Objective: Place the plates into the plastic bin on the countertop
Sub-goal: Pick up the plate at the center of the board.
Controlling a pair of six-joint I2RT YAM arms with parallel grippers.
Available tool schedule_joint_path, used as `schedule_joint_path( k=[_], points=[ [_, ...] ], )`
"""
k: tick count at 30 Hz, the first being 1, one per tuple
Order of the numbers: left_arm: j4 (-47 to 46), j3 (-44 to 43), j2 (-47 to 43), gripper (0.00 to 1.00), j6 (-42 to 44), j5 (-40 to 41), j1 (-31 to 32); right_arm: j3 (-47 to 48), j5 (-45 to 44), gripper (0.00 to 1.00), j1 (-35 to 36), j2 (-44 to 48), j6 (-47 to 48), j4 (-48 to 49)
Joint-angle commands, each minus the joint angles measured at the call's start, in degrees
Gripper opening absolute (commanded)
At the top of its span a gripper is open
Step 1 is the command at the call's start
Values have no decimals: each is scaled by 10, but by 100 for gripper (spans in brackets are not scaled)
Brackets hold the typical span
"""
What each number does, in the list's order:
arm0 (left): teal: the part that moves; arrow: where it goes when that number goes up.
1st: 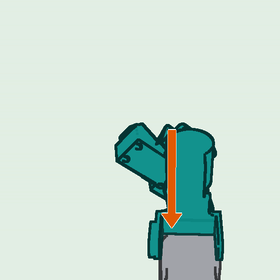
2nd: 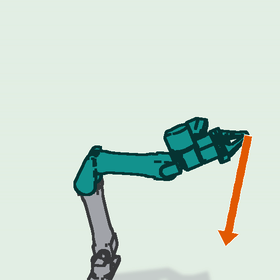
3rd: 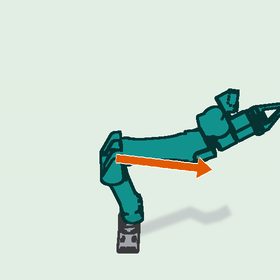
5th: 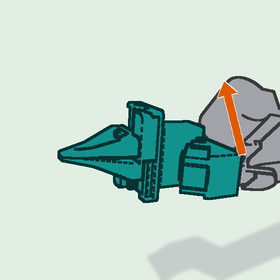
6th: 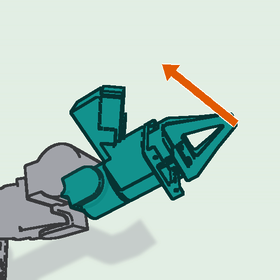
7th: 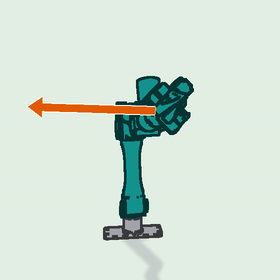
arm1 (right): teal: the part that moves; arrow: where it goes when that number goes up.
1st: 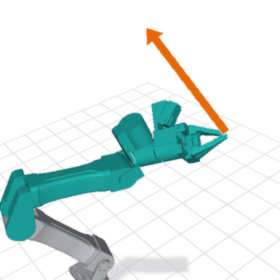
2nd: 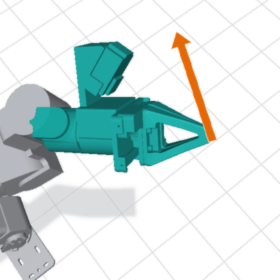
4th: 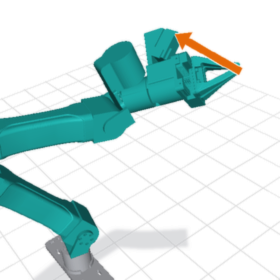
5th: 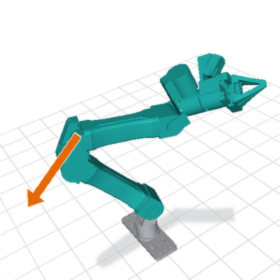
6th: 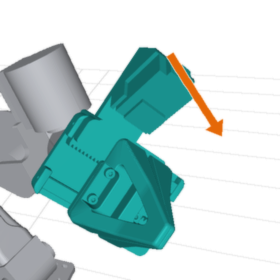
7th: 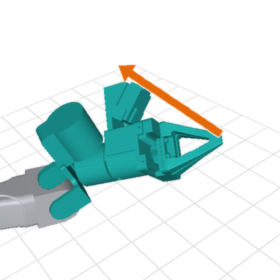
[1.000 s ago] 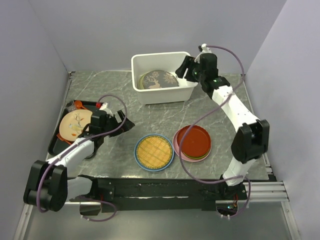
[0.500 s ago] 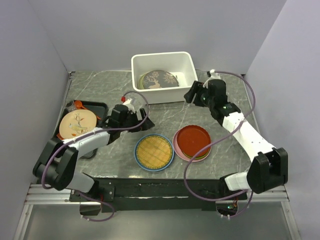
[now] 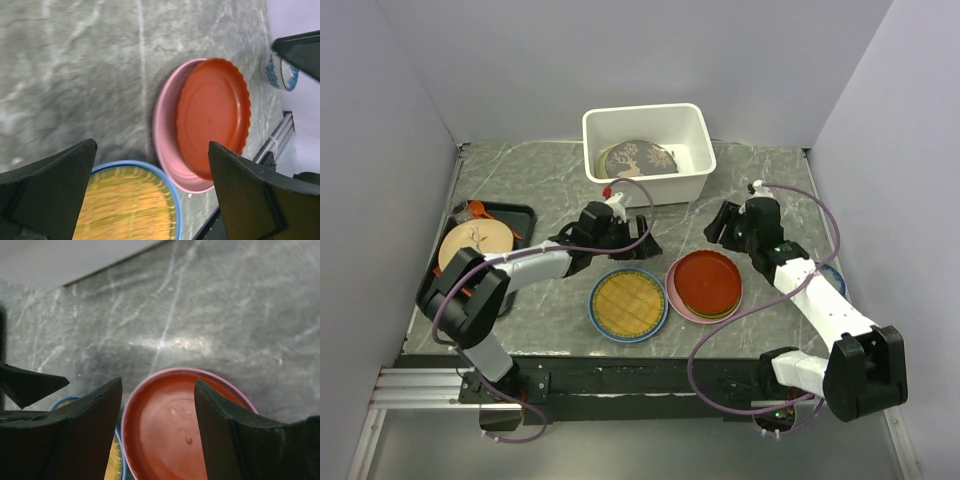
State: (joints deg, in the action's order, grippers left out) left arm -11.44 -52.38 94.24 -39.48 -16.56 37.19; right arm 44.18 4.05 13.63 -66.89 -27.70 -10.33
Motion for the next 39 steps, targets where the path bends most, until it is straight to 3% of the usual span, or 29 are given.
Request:
schedule_joint_path(
  k=[1, 12, 15, 21, 34, 37, 39],
  points=[
    [-24, -44, 19, 99, -2, -17, 20, -33, 5, 66, -25, 33, -17, 19],
    [-17, -100, 87, 93, -3, -43, 52, -79, 58, 65, -84, 69, -24, 25],
    [-22, -107, 100, 77, -4, -58, 57, -86, 68, 65, -98, 73, -24, 27],
    [-17, -122, 125, 62, 1, -70, 67, -94, 94, 66, -121, 83, -22, 30],
    [-2, -146, 166, 49, 4, -77, 82, -98, 119, 66, -134, 84, -22, 36],
    [4, -153, 170, 38, 8, -82, 83, -96, 119, 66, -134, 84, -20, 34],
    [10, -156, 172, 25, 13, -80, 84, -96, 119, 66, -134, 83, -19, 35]
  ],
)
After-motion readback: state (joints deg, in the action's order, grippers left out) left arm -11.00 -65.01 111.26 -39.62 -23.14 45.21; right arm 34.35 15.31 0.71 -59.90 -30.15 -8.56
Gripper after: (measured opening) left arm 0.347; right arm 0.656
